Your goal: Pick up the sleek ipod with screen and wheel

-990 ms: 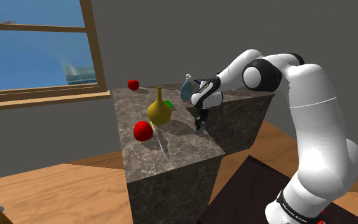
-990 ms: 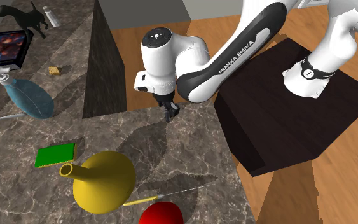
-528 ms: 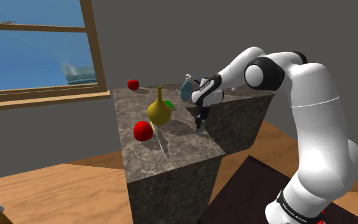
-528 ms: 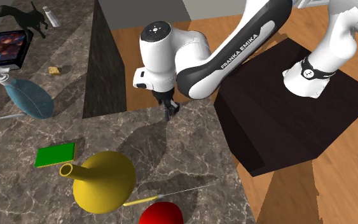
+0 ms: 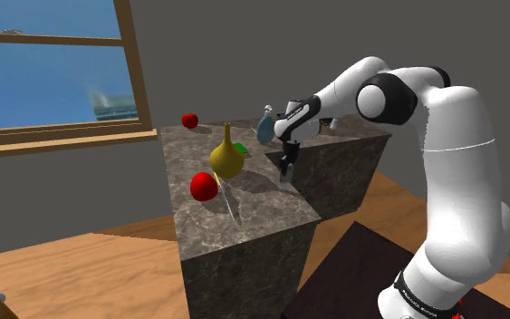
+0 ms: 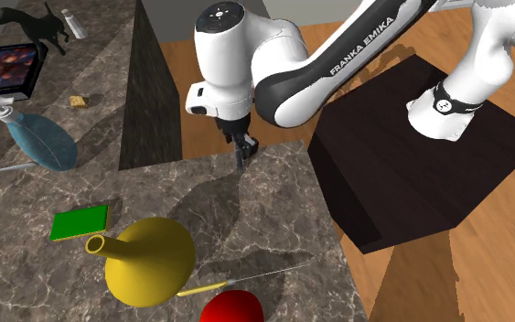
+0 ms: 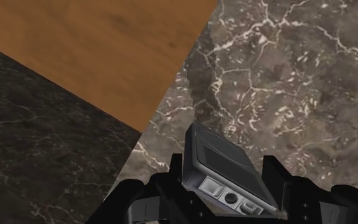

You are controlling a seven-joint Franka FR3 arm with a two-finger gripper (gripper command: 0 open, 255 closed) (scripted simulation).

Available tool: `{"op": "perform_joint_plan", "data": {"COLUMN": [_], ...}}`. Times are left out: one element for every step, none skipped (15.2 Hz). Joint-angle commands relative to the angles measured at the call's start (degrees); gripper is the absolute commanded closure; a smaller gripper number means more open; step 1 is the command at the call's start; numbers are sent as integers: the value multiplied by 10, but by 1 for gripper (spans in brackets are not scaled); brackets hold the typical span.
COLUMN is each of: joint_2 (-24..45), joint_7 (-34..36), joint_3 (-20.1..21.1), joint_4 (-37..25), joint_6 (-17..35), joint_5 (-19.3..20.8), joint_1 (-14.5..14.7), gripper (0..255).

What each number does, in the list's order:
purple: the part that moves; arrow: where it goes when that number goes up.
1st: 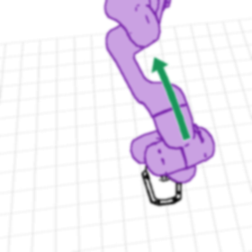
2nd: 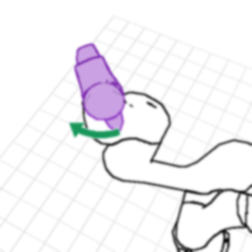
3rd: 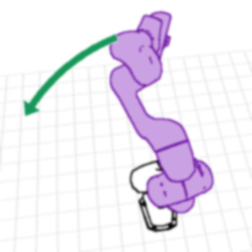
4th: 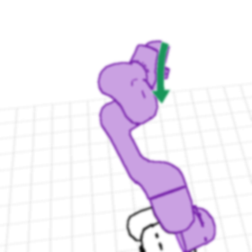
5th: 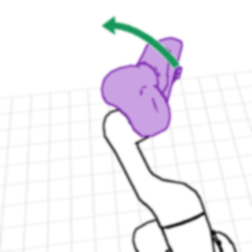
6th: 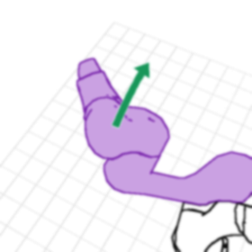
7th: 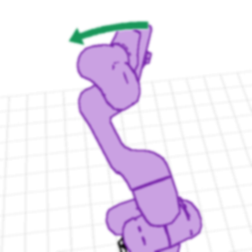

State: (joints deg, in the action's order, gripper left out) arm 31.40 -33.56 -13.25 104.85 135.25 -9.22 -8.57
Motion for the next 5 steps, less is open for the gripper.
{"op": "perform_joint_plan", "data": {"joint_2": [-12,-17,-22,-23,-23], "joint_7": [1,1,2,3,3], "joint_3": [-3,-4,-5,-5,-5], "joint_4": [1,1,0,0,0], "joint_6": [-10,-16,-21,-22,-22], "joint_5": [3,5,6,6,6], "joint_1": [1,1,2,2,2], "gripper": [255,255,255,255,255]}}
